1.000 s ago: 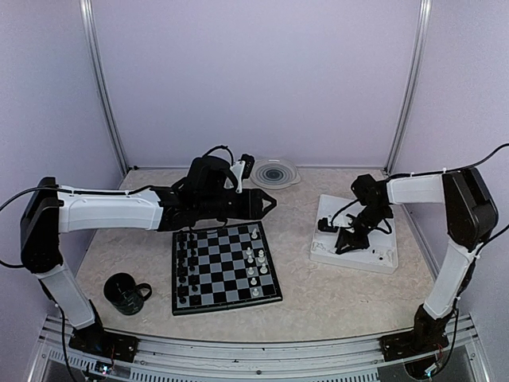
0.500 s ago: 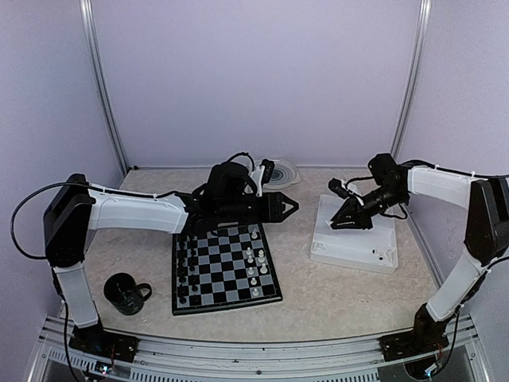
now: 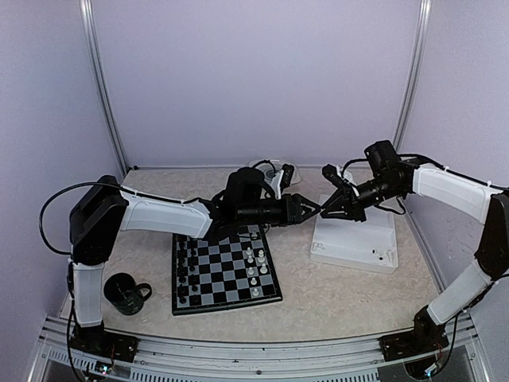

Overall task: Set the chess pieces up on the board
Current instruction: Pass from the right arm to the left, then place the knight at b1.

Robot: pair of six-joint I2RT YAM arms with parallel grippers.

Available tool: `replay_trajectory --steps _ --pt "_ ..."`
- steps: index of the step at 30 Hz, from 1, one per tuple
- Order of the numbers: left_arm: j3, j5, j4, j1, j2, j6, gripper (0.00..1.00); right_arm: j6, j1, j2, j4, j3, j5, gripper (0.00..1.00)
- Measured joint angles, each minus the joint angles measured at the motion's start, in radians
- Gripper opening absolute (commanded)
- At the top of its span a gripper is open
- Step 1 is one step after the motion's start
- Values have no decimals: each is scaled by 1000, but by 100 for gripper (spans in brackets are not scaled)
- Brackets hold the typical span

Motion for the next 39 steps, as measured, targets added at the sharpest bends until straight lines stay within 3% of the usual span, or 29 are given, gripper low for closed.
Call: replay_trajectory --steps 9,12,17,19,25,32,39 --pt "0 43 48 0 18 -43 13 16 40 0 14 0 47 9" --pt "0 46 54 1 18 -52 4 16 47 0 14 2 55 22" --pt "-2 50 57 3 18 -43 2 22 38 -2 21 2 56 45" --pt "-9 49 40 3 13 -17 2 21 9 -15 33 -22 18 49" --pt "-39 -53 -253 -14 -102 194 2 60 -185 -71 135 -151 -46 51" --pt "-39 -296 -674 -155 -259 446 0 141 -194 -71 259 -207 122 54" --pt "-39 -408 -900 -206 -230 507 0 156 -194 -47 285 -210 181 58"
